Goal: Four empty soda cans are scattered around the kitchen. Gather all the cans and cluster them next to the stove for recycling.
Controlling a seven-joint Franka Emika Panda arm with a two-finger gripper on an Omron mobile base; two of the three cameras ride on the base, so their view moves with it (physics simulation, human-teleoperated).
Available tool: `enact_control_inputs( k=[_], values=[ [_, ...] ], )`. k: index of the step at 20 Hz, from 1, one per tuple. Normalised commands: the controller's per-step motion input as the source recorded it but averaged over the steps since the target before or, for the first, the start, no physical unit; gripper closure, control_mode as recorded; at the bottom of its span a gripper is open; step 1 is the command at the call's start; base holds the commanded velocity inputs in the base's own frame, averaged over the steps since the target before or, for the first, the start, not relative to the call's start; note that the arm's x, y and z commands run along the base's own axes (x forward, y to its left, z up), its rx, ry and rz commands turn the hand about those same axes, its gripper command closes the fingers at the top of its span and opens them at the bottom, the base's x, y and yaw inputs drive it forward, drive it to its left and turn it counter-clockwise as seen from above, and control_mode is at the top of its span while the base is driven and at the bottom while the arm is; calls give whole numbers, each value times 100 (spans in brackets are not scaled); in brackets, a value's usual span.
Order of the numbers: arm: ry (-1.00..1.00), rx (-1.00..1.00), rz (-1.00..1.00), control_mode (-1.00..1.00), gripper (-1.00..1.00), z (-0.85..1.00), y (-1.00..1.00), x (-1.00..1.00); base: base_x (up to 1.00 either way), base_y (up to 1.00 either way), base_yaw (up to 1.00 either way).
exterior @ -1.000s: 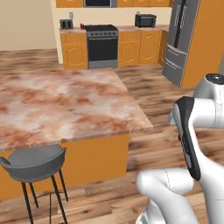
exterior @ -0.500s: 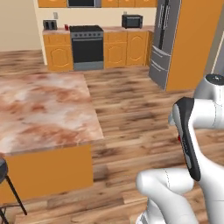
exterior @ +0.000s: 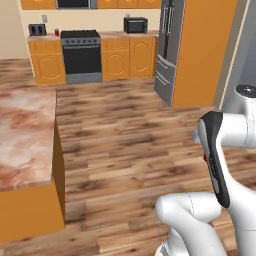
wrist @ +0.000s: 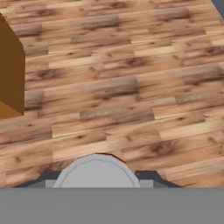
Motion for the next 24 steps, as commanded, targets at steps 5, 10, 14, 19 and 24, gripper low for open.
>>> enact_control_inputs(
  k=[5,10,14,19,24],
  values=[
    [0,0,0,100,100,0,0,0,100,-68,-5],
    [0,0,0,100,100,0,0,0,100,8,-10],
    [0,0,0,100,100,0,0,0,100,80,-21],
    [0,0,0,100,100,0,0,0,100,52,-13],
    [0,0,0,100,100,0,0,0,100,0,11]
  ],
)
